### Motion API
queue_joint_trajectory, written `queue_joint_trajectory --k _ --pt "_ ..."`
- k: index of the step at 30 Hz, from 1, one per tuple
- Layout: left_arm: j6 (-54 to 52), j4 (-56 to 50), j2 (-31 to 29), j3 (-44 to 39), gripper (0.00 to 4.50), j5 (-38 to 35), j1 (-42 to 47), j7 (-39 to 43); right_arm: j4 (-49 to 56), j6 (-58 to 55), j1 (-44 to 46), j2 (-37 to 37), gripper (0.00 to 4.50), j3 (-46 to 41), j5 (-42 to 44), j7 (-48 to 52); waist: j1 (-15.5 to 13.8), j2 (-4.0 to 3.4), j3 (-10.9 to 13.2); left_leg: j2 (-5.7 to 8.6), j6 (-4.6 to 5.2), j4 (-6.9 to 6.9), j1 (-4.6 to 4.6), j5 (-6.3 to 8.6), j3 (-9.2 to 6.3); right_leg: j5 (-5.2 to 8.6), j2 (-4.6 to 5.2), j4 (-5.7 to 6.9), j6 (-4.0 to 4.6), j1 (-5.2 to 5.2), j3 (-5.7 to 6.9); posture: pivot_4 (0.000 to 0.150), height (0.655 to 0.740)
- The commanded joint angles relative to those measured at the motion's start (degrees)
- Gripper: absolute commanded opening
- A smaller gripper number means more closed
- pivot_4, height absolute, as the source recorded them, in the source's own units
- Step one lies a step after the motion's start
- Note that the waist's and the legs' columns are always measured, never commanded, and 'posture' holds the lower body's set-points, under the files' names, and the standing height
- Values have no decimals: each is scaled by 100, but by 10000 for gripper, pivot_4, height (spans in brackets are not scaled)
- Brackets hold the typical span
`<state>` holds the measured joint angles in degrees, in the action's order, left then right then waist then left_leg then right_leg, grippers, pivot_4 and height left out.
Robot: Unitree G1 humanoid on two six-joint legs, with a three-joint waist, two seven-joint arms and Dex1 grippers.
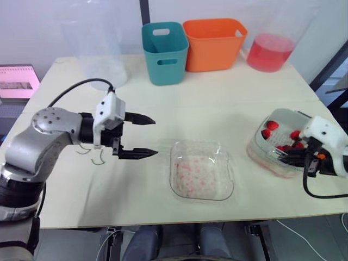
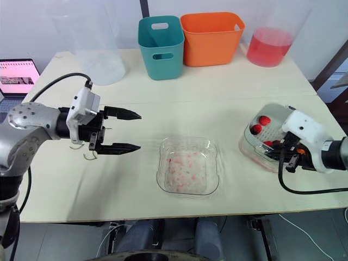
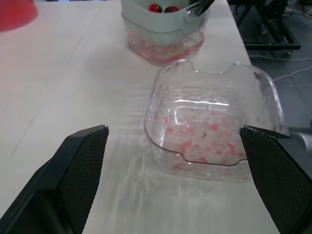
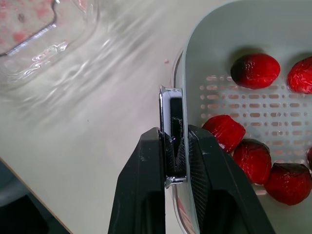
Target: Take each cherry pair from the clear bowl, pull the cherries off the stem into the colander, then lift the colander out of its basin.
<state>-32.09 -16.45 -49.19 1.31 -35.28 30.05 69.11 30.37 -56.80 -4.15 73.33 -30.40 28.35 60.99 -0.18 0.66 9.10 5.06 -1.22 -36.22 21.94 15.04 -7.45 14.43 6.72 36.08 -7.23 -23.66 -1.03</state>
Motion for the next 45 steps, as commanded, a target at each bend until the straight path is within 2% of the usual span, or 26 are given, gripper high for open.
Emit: queue_joint_trajectory --k 1,13,23,31,42,45 --pt "228 182 59 -55 45000 147 173 33 357 -63 205 132 1820 -332 88 -16 -2 0 0 0 0 0 0 0 0 0 0 0 0 0 0 1500 7400" --pt "533 588 336 65 45000 497 364 156 250 -359 295 307 1820 -698 258 451 -28 1 1 1 0 -1 2 0 0 0 1 -1 0 1 2 1500 7400" --pt "721 755 390 32 45000 676 361 194 -149 -164 151 425 1820 -940 -25 751 -42 1 1 3 0 -3 2 0 0 0 3 0 0 1 2 1500 7400" --pt "998 1185 530 126 45000 880 663 283 -356 4 196 148 1820 -712 35 557 -41 1 0 4 0 -3 2 0 0 0 5 0 -1 2 3 1500 7400" --pt "947 1044 516 67 45000 925 628 235 -568 69 228 285 1820 -705 20 580 -39 1 0 3 0 -3 2 0 -1 0 4 0 -1 3 5 1500 7400" --pt "954 1026 454 12 45000 949 598 217 -594 -60 399 210 1820 -628 275 578 -38 1 0 3 0 -3 1 0 -1 0 4 0 -1 3 5 1500 7400"
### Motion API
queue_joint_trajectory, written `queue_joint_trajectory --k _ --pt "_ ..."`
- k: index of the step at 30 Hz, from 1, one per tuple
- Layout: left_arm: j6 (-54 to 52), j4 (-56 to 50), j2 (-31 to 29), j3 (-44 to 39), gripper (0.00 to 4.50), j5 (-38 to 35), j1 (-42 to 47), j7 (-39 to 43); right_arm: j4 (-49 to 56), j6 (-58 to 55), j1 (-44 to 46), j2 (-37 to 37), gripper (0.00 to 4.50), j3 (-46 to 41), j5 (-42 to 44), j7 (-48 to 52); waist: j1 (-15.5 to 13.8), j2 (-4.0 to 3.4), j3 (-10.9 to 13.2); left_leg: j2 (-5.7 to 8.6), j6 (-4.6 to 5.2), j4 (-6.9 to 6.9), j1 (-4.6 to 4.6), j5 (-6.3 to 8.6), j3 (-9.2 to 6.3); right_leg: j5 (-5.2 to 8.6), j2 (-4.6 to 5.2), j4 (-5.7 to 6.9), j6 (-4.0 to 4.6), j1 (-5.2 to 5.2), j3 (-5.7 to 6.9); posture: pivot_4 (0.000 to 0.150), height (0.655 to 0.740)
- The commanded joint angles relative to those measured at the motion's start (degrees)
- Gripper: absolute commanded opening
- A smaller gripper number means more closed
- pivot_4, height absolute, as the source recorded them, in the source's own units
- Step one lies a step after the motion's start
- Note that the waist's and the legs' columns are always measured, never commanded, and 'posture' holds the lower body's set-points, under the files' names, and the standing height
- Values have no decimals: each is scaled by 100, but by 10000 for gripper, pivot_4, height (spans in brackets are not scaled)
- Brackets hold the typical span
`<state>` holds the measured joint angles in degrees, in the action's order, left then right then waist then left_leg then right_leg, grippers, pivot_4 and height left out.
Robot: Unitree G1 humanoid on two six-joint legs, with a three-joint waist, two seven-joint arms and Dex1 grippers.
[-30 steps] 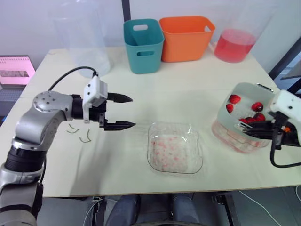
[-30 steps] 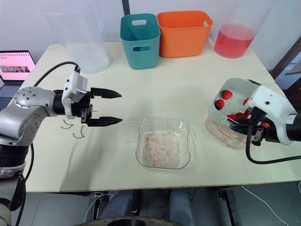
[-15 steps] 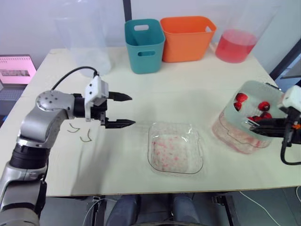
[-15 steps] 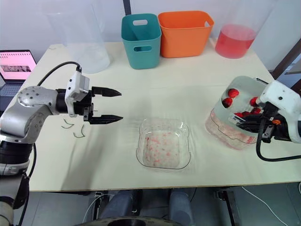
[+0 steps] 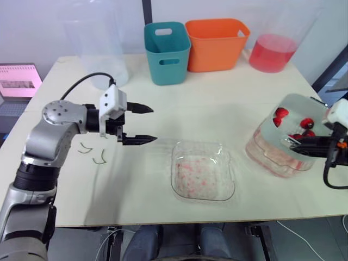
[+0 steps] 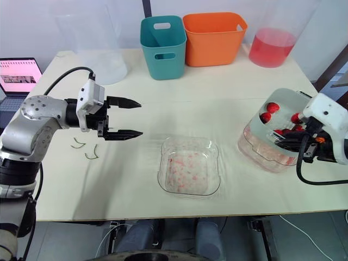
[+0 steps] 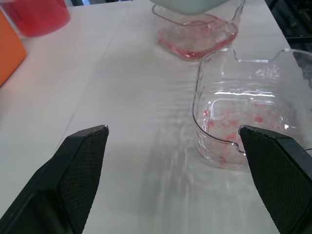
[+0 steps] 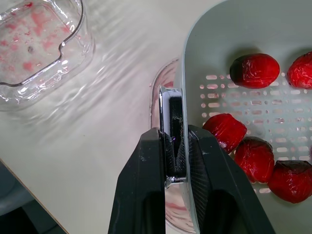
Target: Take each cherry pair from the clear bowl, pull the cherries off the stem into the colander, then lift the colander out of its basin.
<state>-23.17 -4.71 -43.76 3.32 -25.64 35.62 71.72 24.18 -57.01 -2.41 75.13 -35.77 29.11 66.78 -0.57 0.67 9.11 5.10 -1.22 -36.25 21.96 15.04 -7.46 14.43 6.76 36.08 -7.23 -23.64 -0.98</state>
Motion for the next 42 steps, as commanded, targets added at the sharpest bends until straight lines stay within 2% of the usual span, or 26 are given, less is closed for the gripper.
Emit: queue_joint_trajectory --k 1,6,9,12,15,19,21,26,30,38,42 --pt "48 -176 -93 -219 45000 -32 44 -69 19 -72 260 -34 1820 -52 257 -38 1 0 0 0 0 0 0 0 0 0 0 0 0 0 0 1500 7400" --pt "-202 -373 -88 -363 45000 -252 105 -207 -209 131 318 -24 1820 171 140 -129 1 0 0 0 0 0 0 0 -2 0 0 0 0 0 -1 1500 7400" --pt "-204 -370 -156 -412 45000 -196 74 -235 -495 144 846 283 1820 496 128 -287 15 -5 0 0 0 0 -1 0 -1 0 0 1 0 0 -1 1500 7400" --pt "-216 -293 -203 -464 45000 -70 141 -409 -891 137 2046 552 1820 1279 329 -405 60 -9 5 -1 0 4 -4 0 1 0 0 1 0 -2 -3 1500 7400" --pt "-354 -300 -236 -564 45000 -103 235 -599 -1330 314 3623 570 1820 2475 203 -119 129 -19 14 -3 -2 10 -5 0 2 1 1 -1 -1 -4 -2 1500 7400" --pt "-494 -215 -332 -735 45000 -73 203 -869 -2155 694 5713 -424 1820 3878 -273 262 229 -18 17 -5 -4 11 16 -1 2 1 -2 -1 -2 -29 -2 1500 7400" --pt "-707 -219 -392 -840 45000 -150 101 -984 -2541 1104 6224 -937 1820 4430 -655 460 279 -18 17 -5 -20 10 22 -10 3 1 -3 2 -2 -37 -4 1500 7400" --pt "-812 -339 -541 -1066 45000 -185 -379 -1087 -3385 1700 6519 -1937 1820 5324 -1303 783 291 -17 17 0 -45 11 53 -25 -2 1 2 13 -2 -78 -2 1500 7400" --pt "-899 -553 -627 -1209 45000 -230 -736 -1160 -4224 2738 6484 -2608 1820 5847 -1939 964 287 -16 17 2 -49 10 58 -27 -3 0 3 15 -1 -83 -4 1500 7400" --pt "-1000 -862 -667 -1304 45000 -300 -975 -1288 -5821 4028 6653 -3428 1820 6093 -2710 1165 299 -17 17 3 -56 10 55 -32 -11 0 1 19 0 -83 -3 1500 7400" --pt "-1029 -951 -665 -1322 45000 -330 -1047 -1344 -6228 4327 6722 -3599 1820 6031 -2907 1317 313 -17 17 2 -58 10 53 -33 -12 0 -1 22 0 -83 -3 1500 7400"
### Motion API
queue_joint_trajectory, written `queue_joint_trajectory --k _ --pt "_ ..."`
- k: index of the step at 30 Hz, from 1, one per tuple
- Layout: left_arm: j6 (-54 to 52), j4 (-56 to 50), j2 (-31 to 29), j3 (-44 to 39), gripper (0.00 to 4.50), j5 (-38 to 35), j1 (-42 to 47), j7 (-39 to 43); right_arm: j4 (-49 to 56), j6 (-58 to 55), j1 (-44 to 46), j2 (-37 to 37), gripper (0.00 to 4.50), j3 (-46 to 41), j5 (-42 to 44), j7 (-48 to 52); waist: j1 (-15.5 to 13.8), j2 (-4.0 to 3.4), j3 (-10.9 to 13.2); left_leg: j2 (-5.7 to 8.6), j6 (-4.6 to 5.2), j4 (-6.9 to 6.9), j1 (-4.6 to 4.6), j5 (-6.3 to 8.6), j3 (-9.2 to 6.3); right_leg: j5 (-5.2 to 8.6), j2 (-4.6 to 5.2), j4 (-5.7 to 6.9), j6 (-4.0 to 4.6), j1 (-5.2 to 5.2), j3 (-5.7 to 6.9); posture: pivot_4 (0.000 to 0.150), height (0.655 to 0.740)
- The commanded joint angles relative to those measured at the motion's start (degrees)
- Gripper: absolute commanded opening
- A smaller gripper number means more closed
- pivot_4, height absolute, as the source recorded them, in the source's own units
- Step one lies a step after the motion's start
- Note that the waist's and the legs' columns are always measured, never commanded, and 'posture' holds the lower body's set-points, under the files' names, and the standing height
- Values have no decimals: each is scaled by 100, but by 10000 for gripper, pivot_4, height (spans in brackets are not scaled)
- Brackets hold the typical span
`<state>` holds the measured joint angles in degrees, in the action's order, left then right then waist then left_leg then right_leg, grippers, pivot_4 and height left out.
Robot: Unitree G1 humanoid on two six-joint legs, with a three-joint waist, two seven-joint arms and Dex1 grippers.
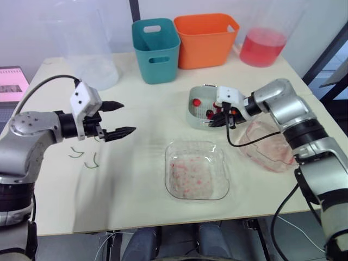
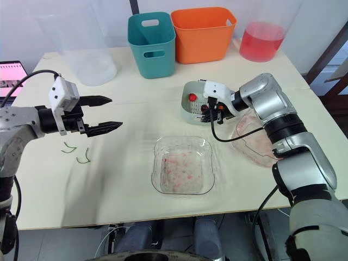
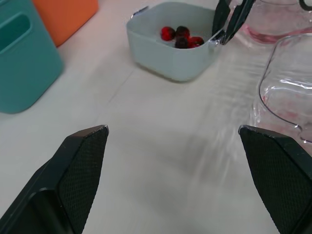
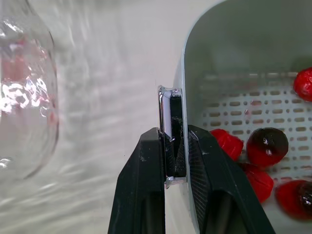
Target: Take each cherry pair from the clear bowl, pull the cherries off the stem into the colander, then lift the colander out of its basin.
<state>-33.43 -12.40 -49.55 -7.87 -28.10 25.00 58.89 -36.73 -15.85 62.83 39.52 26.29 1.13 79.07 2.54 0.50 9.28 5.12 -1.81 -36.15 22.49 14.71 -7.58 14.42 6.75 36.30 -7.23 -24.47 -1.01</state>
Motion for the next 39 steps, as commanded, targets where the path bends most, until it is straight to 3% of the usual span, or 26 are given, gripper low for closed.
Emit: queue_joint_trajectory --k 1,8,13,16,20,23,26,31,39 --pt "6 -180 -85 -203 45000 -85 5 -69 -176 246 199 -55 1820 -207 -127 121 -1 -1 -1 0 -1 0 -1 0 -1 0 -2 0 0 0 0 1500 7400" --pt "99 73 -73 -258 45000 -62 18 -83 -37 295 191 118 36198 -727 -47 -16 -8 -1 0 0 -1 1 -2 -1 -3 0 -1 2 0 0 0 1500 7400" --pt "-15 162 -124 -581 45000 -232 -117 -90 1025 -490 -199 554 36198 -1792 527 -364 -17 -1 -1 1 -1 1 -1 -1 -6 0 0 2 0 0 0 1500 7400" --pt "27 171 -87 -931 45000 -174 -319 -389 2064 -929 -931 724 36198 -3011 1185 -1007 -33 -1 -1 0 -1 3 -1 0 -9 0 0 0 0 2 1 1500 7400" --pt "-450 -318 12 -1713 45000 -497 -851 -950 3309 -2547 -2281 1429 36198 -4808 2099 -1295 -141 -1 -1 1 2 3 -1 1 -7 0 3 1 1 3 -2 1500 7400" --pt "-539 -465 127 -2043 45000 -577 -1179 -1230 3681 -3206 -3152 1608 43658 -6127 2569 -1613 -205 -4 -3 3 6 0 -3 3 0 -1 3 -1 2 6 -8 1500 7400" --pt "-442 -428 279 -2134 45000 -615 -1409 -1342 3936 -3503 -4132 1633 44411 -7130 2770 -1736 -240 -4 -8 0 37 -1 -22 21 1 -2 1 0 3 30 -6 1500 7400" --pt "-329 -422 508 -2205 45000 -672 -1705 -1444 3867 -3397 -5410 1608 44411 -7949 2828 -1841 -271 -6 -9 -1 42 0 -39 24 16 -2 1 -1 4 46 -10 1500 7400" --pt "-224 -444 729 -1752 45000 -629 -1997 -1474 3486 -2934 -5963 1612 44411 -8230 2936 -2003 -211 -8 -10 -5 45 2 -52 26 27 -2 0 -7 4 62 -12 1500 7400"
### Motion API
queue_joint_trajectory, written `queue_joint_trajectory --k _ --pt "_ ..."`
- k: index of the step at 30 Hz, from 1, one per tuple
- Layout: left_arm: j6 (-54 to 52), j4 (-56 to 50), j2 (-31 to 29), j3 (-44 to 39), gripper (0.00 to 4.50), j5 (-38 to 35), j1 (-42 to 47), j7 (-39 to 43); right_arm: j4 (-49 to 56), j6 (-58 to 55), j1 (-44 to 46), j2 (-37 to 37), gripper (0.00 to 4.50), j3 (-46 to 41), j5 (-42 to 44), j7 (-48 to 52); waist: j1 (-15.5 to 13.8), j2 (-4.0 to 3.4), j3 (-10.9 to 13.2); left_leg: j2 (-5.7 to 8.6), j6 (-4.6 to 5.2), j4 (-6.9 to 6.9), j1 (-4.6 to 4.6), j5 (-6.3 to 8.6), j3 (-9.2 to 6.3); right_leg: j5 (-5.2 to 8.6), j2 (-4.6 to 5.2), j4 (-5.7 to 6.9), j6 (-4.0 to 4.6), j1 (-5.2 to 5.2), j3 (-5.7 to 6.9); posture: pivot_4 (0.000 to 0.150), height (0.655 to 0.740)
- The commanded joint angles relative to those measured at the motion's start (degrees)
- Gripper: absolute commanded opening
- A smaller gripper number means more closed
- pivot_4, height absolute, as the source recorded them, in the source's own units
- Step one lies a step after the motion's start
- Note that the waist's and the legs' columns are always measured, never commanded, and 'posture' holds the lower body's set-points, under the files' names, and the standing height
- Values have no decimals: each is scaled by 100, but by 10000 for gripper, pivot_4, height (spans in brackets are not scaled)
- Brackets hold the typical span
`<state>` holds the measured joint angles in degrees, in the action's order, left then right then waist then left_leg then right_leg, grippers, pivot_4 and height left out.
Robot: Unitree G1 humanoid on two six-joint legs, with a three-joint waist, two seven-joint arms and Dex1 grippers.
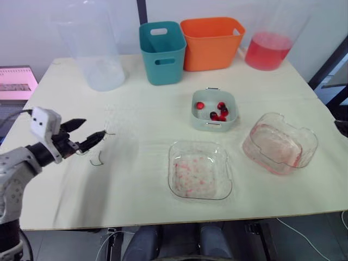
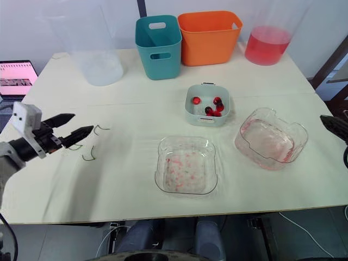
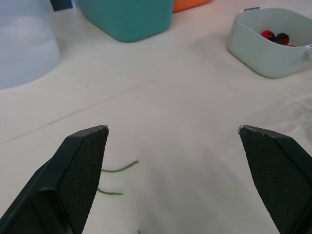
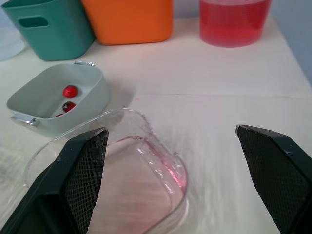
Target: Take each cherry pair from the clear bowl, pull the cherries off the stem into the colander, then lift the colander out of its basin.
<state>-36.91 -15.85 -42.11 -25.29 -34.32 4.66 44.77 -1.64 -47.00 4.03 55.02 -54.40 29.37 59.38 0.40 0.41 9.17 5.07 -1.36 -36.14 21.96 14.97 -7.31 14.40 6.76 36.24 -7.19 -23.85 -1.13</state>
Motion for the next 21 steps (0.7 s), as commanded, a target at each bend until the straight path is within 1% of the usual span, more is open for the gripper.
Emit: queue_joint_trajectory --k 1,6,15,21 --pt "107 -112 -2 9 45000 -30 50 -72 -28 216 -135 42 44411 -160 136 -53 3 1 0 0 0 -1 -2 0 0 0 0 -3 0 6 4 1500 7400" --pt "122 -143 36 87 45000 -48 58 -150 82 332 -330 -77 44411 -101 299 -159 8 1 1 -1 16 6 -49 10 -3 3 1 -17 -1 52 2 1500 7400" --pt "112 -212 38 191 45000 -64 52 -187 -19 529 -270 -61 44411 211 477 -354 6 1 1 0 17 4 -50 11 -2 3 2 -17 -1 54 0 1500 7400" --pt "106 -159 15 223 45000 -34 92 -192 368 306 -259 -80 44411 313 654 -645 9 1 1 0 17 5 -50 11 -3 3 2 -18 -1 53 0 1500 7400"
